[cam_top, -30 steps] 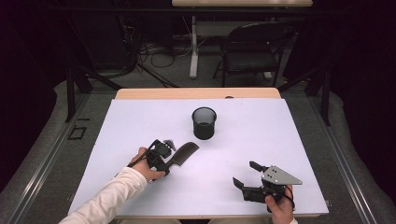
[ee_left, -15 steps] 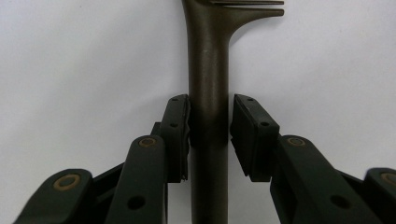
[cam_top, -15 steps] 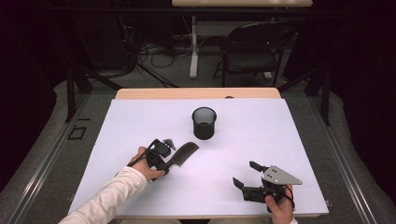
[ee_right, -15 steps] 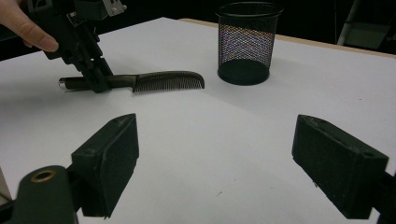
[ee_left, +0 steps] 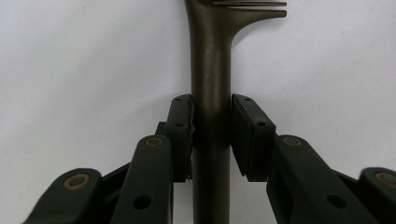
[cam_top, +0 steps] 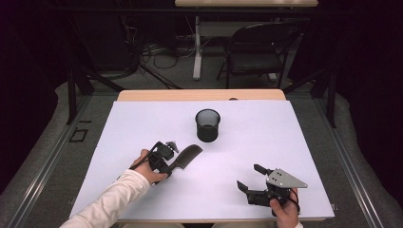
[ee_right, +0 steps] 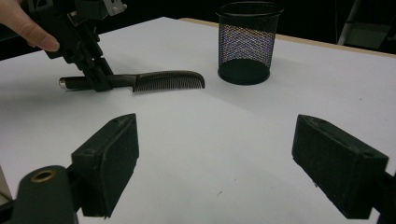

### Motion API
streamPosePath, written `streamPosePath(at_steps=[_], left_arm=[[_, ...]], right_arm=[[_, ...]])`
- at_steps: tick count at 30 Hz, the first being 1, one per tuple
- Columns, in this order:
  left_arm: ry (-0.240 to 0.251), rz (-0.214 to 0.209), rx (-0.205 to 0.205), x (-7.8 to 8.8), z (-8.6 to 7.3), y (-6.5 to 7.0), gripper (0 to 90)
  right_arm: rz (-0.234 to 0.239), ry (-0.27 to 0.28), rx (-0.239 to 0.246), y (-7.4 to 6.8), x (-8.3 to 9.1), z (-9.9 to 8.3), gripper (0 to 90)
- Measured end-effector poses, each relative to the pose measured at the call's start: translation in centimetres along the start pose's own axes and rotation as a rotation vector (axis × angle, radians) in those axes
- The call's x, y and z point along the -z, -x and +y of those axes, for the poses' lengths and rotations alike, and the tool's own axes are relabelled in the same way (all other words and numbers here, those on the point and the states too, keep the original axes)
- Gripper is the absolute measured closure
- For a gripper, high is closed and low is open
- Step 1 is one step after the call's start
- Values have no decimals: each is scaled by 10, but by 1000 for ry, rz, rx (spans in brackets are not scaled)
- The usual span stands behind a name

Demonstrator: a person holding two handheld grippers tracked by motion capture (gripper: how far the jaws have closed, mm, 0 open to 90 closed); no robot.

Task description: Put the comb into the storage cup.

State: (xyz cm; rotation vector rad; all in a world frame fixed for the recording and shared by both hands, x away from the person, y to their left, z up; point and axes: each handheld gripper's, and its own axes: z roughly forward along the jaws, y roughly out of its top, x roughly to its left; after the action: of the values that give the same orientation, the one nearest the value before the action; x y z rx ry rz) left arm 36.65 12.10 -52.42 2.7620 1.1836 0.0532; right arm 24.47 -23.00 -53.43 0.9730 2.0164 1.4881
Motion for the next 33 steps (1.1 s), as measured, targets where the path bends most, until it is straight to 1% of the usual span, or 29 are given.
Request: streamPosePath(at_steps=[10, 33], left_arm=[[1, 1, -1, 0, 0, 0, 710], [-6, -6, 20, 0, 0, -1, 724]], right_arm=[[-1, -1, 0, 0, 0, 0, 145], [-4, -3, -2, 1, 0, 0, 146]])
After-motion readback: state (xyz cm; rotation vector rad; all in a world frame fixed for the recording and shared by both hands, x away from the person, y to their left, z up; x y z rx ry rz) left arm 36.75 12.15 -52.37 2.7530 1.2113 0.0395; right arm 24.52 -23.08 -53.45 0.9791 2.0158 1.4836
